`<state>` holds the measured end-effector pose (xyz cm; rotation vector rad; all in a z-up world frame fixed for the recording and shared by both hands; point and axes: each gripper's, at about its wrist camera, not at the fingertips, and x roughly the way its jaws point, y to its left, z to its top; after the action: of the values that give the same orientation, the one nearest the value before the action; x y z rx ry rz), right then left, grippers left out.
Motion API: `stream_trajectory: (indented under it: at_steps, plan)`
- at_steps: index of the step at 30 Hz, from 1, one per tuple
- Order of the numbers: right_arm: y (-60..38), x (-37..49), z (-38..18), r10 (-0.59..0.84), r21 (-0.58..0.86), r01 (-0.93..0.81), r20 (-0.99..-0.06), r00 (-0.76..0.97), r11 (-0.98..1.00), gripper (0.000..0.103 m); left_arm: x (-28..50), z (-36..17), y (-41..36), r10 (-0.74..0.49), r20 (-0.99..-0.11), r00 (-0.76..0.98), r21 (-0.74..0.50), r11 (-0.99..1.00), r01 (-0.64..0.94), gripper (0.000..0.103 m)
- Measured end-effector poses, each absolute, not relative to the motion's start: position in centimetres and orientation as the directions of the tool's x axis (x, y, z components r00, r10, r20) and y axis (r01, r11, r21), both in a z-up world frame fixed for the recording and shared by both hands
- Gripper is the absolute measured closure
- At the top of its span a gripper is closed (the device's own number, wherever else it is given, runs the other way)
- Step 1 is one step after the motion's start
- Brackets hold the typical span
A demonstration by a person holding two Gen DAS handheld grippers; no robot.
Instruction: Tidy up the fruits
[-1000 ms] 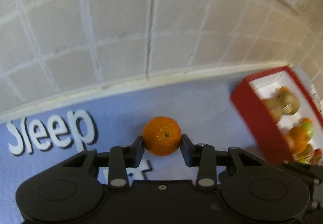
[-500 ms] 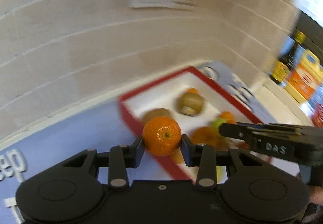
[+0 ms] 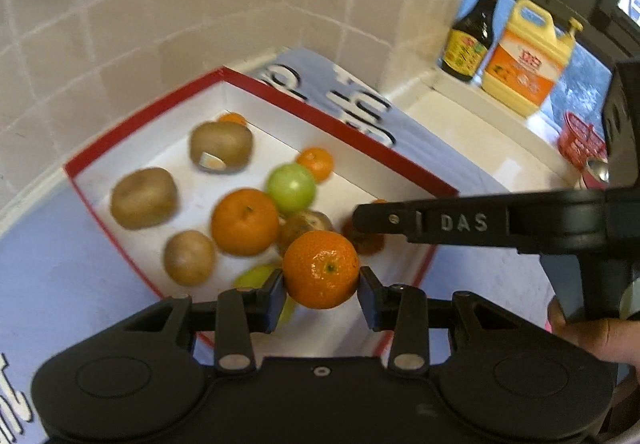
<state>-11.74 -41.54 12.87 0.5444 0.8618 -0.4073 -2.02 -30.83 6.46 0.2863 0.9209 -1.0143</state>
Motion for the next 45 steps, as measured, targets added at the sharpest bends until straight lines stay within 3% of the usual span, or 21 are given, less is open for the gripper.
stream_trajectory:
  at_steps: [9, 11, 12, 14, 15, 16, 19, 24, 30, 45]
  plan:
    - [-41.2, -11.7, 11.8, -0.114, 0.265, 0.557, -0.825, 0.554, 0.787, 0.077, -2.5, 4.9, -31.2, -0.583, -0.791, 0.185, -0.209, 0.542, 0.814, 0.056]
    - [-41.2, -11.7, 11.9, -0.128, 0.255, 0.565, -0.826, 0.549, 0.784, 0.067, -2.4, 4.7, -31.2, -0.574, -0.798, 0.182, -0.207, 0.545, 0.812, 0.056]
    - [-41.2, -11.7, 11.9, -0.136, 0.251, 0.570, -0.824, 0.550, 0.782, 0.057, -2.3, 4.6, -31.3, -0.568, -0.803, 0.180, -0.205, 0.548, 0.811, 0.053]
    - [-41.3, -11.9, 12.3, -0.152, 0.254, 0.575, -0.811, 0.565, 0.778, 0.046, -2.3, 4.7, -31.1, -0.566, -0.801, 0.198, -0.195, 0.558, 0.806, 0.030]
    - [-41.3, -11.9, 12.5, -0.164, 0.251, 0.581, -0.807, 0.567, 0.774, 0.034, -2.3, 4.9, -30.9, -0.571, -0.794, 0.208, -0.194, 0.562, 0.804, 0.021]
    - [-41.3, -12.0, 12.7, -0.171, 0.253, 0.579, -0.799, 0.577, 0.775, 0.023, -2.2, 5.1, -30.7, -0.574, -0.790, 0.216, -0.193, 0.567, 0.800, 0.021]
    - [-41.1, -12.2, 13.5, -0.190, 0.249, 0.580, -0.785, 0.590, 0.775, 0.013, -1.9, 5.7, -30.5, -0.555, -0.790, 0.258, -0.164, 0.598, 0.785, 0.021]
    - [-40.0, -13.0, 16.1, -0.269, 0.214, 0.582, -0.729, 0.630, 0.784, 0.012, -1.7, 7.2, -29.1, -0.494, -0.771, 0.401, -0.055, 0.680, 0.731, 0.021]
    - [-36.9, -14.0, 18.3, -0.353, 0.112, 0.589, -0.706, 0.614, 0.800, 0.002, -2.1, 9.0, -25.8, -0.401, -0.734, 0.548, 0.044, 0.777, 0.628, 0.021]
    - [-28.0, -15.5, 13.2, -0.382, -0.051, 0.557, -0.779, 0.497, 0.829, 0.002, -4.3, 5.4, -21.4, -0.303, -0.752, 0.586, 0.050, 0.860, 0.508, 0.021]
